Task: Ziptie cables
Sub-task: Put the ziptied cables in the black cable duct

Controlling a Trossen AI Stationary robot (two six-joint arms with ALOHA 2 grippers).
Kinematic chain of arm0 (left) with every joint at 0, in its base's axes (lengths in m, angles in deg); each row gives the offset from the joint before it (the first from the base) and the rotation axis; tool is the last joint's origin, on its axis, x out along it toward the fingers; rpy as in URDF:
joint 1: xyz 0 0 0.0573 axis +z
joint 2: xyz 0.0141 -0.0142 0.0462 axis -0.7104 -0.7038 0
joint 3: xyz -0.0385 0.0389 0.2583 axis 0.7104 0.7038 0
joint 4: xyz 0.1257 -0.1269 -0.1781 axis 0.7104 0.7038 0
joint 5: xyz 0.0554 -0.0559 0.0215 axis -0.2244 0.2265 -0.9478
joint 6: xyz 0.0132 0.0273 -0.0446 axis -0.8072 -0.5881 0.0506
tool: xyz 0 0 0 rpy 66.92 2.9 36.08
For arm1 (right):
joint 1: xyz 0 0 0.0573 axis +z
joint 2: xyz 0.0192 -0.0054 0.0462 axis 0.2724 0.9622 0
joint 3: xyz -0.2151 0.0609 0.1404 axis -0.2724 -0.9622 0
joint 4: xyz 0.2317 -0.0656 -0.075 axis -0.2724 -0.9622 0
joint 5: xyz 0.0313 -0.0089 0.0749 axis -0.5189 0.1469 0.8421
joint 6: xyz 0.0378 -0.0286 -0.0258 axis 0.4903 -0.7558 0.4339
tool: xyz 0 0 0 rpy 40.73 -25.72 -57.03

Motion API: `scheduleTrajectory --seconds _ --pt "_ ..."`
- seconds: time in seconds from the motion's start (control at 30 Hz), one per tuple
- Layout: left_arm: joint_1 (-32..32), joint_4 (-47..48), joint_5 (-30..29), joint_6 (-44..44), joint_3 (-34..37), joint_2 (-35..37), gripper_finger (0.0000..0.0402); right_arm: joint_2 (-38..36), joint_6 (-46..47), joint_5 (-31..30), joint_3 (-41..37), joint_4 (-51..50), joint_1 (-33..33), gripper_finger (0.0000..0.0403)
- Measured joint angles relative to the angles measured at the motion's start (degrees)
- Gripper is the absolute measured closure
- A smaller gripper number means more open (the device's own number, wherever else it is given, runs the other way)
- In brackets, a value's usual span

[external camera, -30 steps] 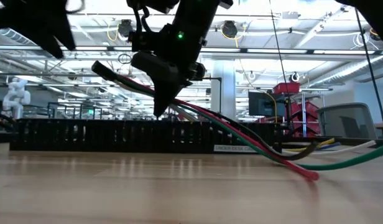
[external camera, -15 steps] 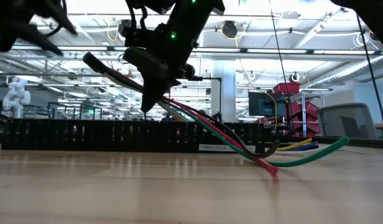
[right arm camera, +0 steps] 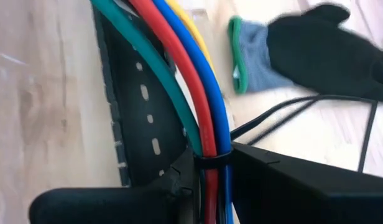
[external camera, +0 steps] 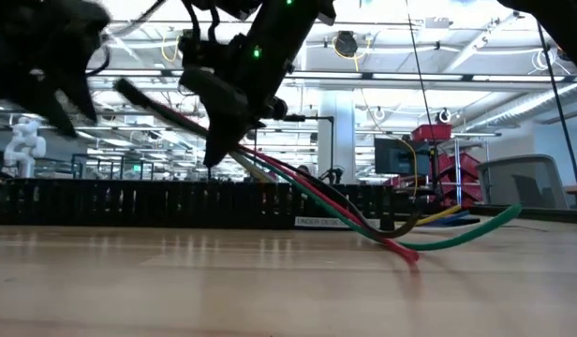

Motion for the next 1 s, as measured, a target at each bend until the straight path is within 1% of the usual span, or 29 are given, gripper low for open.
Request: scheduleTrajectory --seconds 0.07,0.1,0.13,0.17,0.23,0.33,0.43,0.5,0.53,0.57,0.63,0.67,0.7,0.73,0.8,0.87,0.93,1.0 --pt "0.0 -2.3 -2.6 1.4 -0.3 0.3 0.0235 -0.1 0.0 0.0 0.1 0.7 0.0 0.0348" --pt "0.0 -4.1 -2.9 0.2 -0.3 0.5 0.0235 -0.1 0.0 0.0 0.1 0.6 0.0 0.0348" --pt "0.0 -6.3 -2.7 -2.7 -0.3 0.5 0.0235 -0.1 0.0 0.0 0.1 0.7 0.0 0.0348" --pt "0.1 -9.1 -1.1 -6.8 -0.3 0.3 0.0235 -0.1 0.0 0.0 0.1 0.7 0.0 0.0348" --pt "0.2 -12.7 3.8 -12.8 -0.3 -0.6 0.0235 -0.1 0.0 0.0 0.1 1.2 -0.2 0.0348" --pt "0.3 -13.6 9.2 -15.5 -0.4 -2.6 0.0235 0.0 0.0 0.0 0.0 1.6 -0.5 0.0348" --pt "0.4 -14.7 11.0 -18.1 -0.5 -4.9 0.0235 0.1 0.1 0.0 0.0 1.8 -0.6 0.0348" --pt "0.8 -16.0 11.3 -21.0 -0.5 -6.3 0.0235 0.1 0.1 0.0 0.0 1.7 -0.6 0.0348" --pt "1.1 -16.6 12.5 -22.6 -0.6 -7.1 0.0235 0.1 0.1 0.0 0.0 1.8 -0.6 0.0348" --pt "1.5 -16.4 14.7 -24.7 -0.6 -8.0 0.0235 0.1 0.2 0.0 0.0 1.8 -0.6 0.0348" --pt "2.1 -12.7 22.2 -27.8 -0.1 -9.8 0.0235 -0.1 0.2 0.0 0.1 2.6 -0.8 0.0348" --pt "2.2 -11.6 24.8 -28.6 -0.1 -10.7 0.0235 -0.3 0.2 -0.1 0.1 2.9 -0.8 0.0348" --pt "2.5 -11.6 26.0 -28.6 -0.1 -11.0 0.0235 -0.3 0.2 -0.1 0.1 3.0 -0.9 0.0348" --pt "2.7 -12.3 25.9 -28.6 -0.2 -11.2 0.0235 -0.2 0.2 0.0 0.1 3.0 -0.9 0.0348" --pt "2.8 -17.2 24.9 -30.1 -0.2 -11.3 0.0235 -0.2 0.2 0.0 0.1 3.0 -0.9 0.0348" --pt "2.6 -19.1 23.3 -31.5 -0.9 -10.8 0.0235 -0.2 0.7 -0.1 0.1 3.0 -0.9 0.0348" --pt "2.4 -16.5 19.5 -30.7 -1.4 -10.4 0.0235 -0.2 0.7 0.0 0.1 3.0 -0.9 0.0348" --pt "2.1 -10.6 15.6 -25.9 -1.4 -9.7 0.0235 -0.2 0.9 0.0 0.1 2.9 -1.0 0.0348"
